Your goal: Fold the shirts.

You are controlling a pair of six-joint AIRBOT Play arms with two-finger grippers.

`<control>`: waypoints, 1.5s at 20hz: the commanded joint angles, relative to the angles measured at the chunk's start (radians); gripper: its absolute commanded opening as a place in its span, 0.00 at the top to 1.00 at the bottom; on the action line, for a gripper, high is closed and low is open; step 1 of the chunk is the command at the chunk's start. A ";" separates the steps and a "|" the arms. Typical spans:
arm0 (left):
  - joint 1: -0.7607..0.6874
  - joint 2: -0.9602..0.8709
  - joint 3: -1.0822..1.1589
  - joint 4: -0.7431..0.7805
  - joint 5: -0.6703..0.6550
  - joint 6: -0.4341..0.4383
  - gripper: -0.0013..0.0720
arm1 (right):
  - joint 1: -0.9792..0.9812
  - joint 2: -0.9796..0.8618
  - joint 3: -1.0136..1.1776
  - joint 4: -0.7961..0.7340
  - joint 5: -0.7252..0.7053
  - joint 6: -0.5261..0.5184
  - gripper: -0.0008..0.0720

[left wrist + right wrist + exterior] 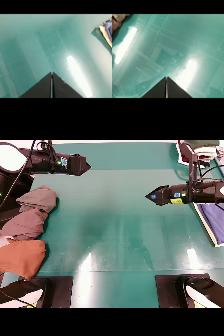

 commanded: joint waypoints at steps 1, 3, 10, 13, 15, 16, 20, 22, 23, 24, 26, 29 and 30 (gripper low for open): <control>0.000 -0.001 0.000 0.000 0.001 0.000 0.94 | 0.001 -0.001 0.000 0.000 0.000 0.001 0.97; 0.000 0.000 0.001 0.000 0.001 0.000 0.94 | 0.001 -0.001 0.000 0.000 0.000 0.002 0.97; 0.000 0.000 0.000 0.000 0.000 0.000 0.94 | 0.001 -0.001 0.000 0.000 0.000 0.002 0.97; 0.000 -0.001 0.000 -0.019 0.029 0.005 0.94 | 0.001 -0.001 0.000 0.000 0.000 0.002 0.97; 0.008 0.000 0.001 0.119 0.073 0.061 0.90 | 0.001 -0.001 0.000 0.000 0.000 0.001 0.97; 0.022 -0.001 0.001 0.234 0.072 0.032 0.50 | 0.001 -0.001 0.000 0.000 -0.001 0.001 0.97; 0.193 -0.056 0.000 0.605 -0.032 -0.171 0.07 | 0.001 -0.001 0.000 0.008 -0.008 0.002 0.96; 0.299 -0.114 -0.010 0.610 -0.096 -0.172 0.07 | 0.001 -0.001 0.000 0.008 -0.014 0.002 0.96; 0.346 -0.145 -0.028 0.610 -0.109 -0.172 0.07 | 0.001 -0.001 0.000 0.008 -0.019 0.002 0.96; 0.383 -0.174 -0.051 0.609 -0.109 -0.172 0.07 | 0.001 -0.001 0.000 0.008 -0.026 0.002 0.97; 0.442 -0.233 -0.107 0.608 -0.105 -0.172 0.07 | 0.001 -0.001 0.000 0.007 -0.037 0.002 0.96; 0.497 -0.329 -0.140 0.608 -0.110 -0.172 0.07 | 0.001 -0.001 0.000 0.007 -0.064 0.002 0.97; 0.505 -0.349 -0.140 0.608 -0.114 -0.172 0.07 | 0.001 -0.001 0.000 0.008 -0.071 0.002 0.96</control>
